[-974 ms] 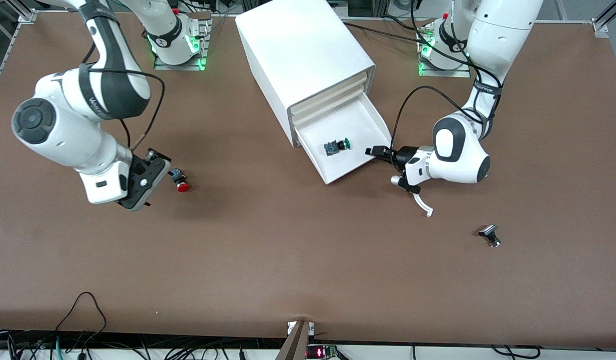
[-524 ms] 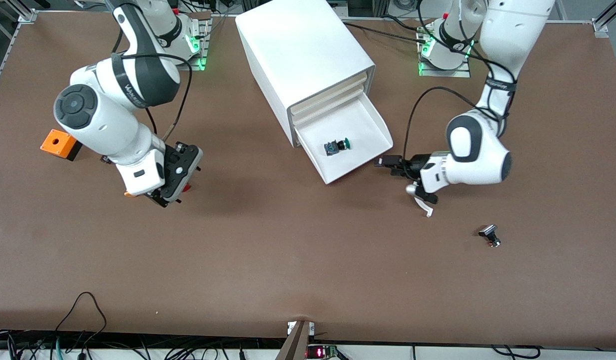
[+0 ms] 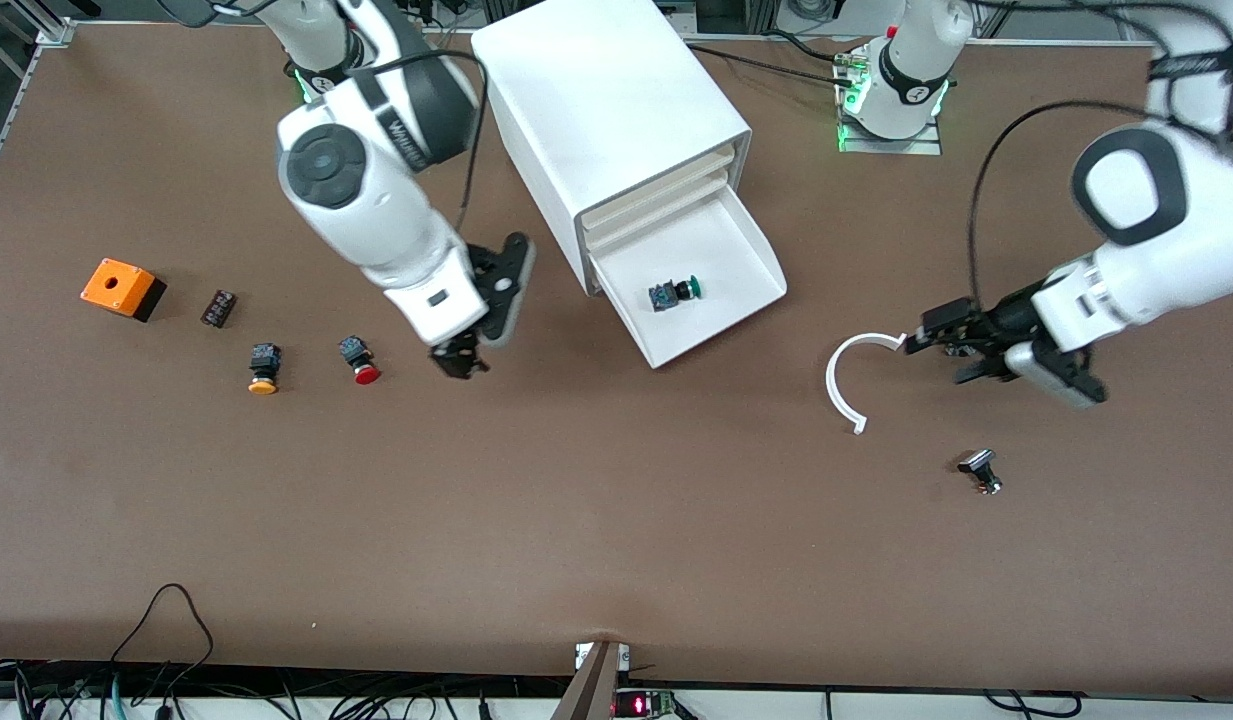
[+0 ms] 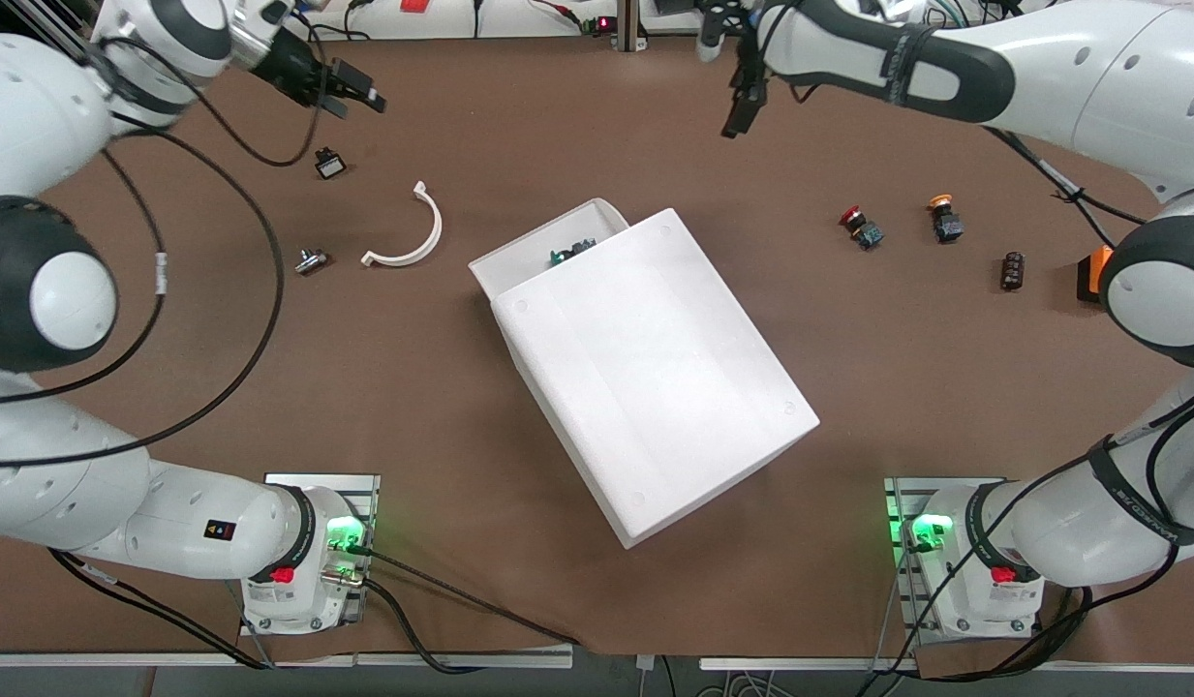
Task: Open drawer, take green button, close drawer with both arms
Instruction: 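Retract the left gripper while the right gripper reaches toward the drawer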
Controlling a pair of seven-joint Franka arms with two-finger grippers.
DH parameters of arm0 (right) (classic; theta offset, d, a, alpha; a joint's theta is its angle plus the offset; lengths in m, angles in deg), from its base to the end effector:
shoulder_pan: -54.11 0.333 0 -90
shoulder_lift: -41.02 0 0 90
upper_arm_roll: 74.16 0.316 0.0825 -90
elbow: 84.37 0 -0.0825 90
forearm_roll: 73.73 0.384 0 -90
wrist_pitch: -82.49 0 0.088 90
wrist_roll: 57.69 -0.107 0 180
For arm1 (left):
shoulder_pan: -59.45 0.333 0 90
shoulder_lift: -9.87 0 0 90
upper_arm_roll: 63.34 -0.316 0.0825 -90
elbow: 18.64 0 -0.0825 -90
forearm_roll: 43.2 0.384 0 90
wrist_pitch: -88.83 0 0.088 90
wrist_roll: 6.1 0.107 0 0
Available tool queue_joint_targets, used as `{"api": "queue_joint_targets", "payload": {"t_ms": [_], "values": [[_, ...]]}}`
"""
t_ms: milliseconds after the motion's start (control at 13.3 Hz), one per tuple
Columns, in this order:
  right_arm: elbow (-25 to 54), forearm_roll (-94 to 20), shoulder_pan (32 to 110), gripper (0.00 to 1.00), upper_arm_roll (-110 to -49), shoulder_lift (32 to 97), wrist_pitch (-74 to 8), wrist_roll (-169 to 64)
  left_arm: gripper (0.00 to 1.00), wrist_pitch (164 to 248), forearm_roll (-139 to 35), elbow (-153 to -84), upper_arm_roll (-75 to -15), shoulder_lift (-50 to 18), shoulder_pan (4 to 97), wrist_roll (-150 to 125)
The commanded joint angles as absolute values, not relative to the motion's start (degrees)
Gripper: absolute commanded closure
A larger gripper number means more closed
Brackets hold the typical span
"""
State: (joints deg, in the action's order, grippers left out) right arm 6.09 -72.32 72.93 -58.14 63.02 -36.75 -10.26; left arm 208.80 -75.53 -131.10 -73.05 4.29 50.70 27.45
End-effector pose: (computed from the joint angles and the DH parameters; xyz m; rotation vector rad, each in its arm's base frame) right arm 0.5708 0.3695 0.4376 -2.3143 -1.9473 -0.2203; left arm 0.5859 -0.0184 0.4348 2.6591 -0.3903 0.2405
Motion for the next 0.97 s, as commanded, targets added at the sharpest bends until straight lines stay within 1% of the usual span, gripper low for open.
{"api": "queue_joint_targets", "payload": {"t_ms": [0, 225, 375, 524, 674, 899], "values": [[4.0, -72.2, 75.6, 0.00, -57.9, 64.3, -36.6, -9.3, 0.00, 199.7, -67.4, -129.0, -72.7, 9.9, 54.0, 25.2], [4.0, -72.2, 79.0, 0.00, -57.9, 64.6, -36.6, -9.3, 0.00, 189.3, -56.2, -119.0, -73.4, 10.0, 54.3, 19.9], [4.0, -72.6, 81.8, 0.00, -58.0, 65.8, -38.8, -9.6, 0.00, 184.1, -49.9, -114.7, -73.0, 10.0, 53.6, 15.0], [4.0, -74.3, 83.8, 0.00, -58.1, 67.1, -40.8, -9.7, 0.00, 182.4, -47.2, -114.1, -72.8, 10.1, 53.6, 12.5], [4.0, -74.9, 85.9, 0.00, -58.8, 68.8, -43.3, -10.3, 0.00, 182.3, -44.3, -114.2, -72.7, 10.0, 53.6, 8.2], [3.9, -75.1, 88.2, 0.00, -58.9, 70.8, -44.9, -10.4, 0.00, 182.5, -41.6, -114.6, -72.4, 9.7, 53.1, 2.3]]}}
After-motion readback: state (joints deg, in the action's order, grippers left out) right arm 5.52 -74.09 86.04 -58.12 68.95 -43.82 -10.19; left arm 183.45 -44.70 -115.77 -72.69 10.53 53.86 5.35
